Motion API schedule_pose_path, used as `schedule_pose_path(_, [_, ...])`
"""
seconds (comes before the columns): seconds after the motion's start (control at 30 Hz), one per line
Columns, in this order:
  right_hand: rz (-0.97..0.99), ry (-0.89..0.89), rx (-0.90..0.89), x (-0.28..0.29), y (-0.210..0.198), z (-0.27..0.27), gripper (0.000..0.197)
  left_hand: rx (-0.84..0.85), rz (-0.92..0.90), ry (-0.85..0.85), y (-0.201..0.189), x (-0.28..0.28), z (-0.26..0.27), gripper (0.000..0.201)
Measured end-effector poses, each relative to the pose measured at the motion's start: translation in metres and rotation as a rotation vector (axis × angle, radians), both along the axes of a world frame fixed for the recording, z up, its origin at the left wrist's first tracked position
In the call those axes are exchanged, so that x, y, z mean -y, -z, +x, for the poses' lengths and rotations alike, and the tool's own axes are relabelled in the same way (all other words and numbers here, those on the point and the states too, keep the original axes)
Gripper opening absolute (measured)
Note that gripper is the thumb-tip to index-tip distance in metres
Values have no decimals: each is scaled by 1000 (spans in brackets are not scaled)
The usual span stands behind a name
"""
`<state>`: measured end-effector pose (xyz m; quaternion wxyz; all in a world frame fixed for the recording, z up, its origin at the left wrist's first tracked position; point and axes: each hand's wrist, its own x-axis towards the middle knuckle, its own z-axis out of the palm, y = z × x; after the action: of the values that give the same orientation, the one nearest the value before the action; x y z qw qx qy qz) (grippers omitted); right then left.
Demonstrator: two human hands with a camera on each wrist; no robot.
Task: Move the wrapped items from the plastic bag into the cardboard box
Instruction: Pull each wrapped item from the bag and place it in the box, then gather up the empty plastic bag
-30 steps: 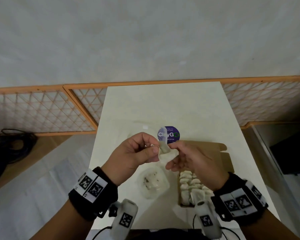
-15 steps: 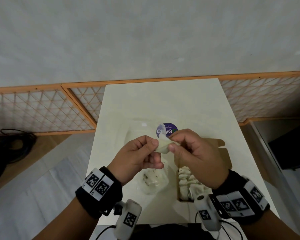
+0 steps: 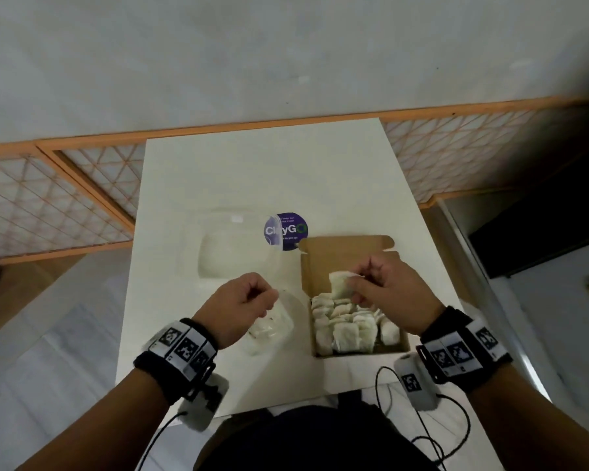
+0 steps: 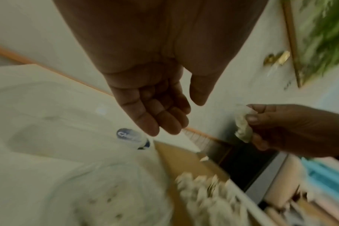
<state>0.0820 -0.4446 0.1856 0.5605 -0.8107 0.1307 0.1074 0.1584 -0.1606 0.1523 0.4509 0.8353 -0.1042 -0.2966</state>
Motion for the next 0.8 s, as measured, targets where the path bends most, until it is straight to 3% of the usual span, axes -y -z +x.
schedule_pose_path(0.17, [-262,-77,-271,35,64,-37,7,72,367,266,46,-9,-5,18])
schedule_pose_path(0.4, [-401,-53,-516,44,121,-54,11,99,612,448,78,-28,-20,36])
schedule_pose_path(0.67, [-575,-151,-554,36,135,-41,14,136,727,549,86,-31,-31,43])
schedule_pose_path(0.8, [-583,-100,-497,33,139,-39,14,155,702,512,88,-32,-34,41])
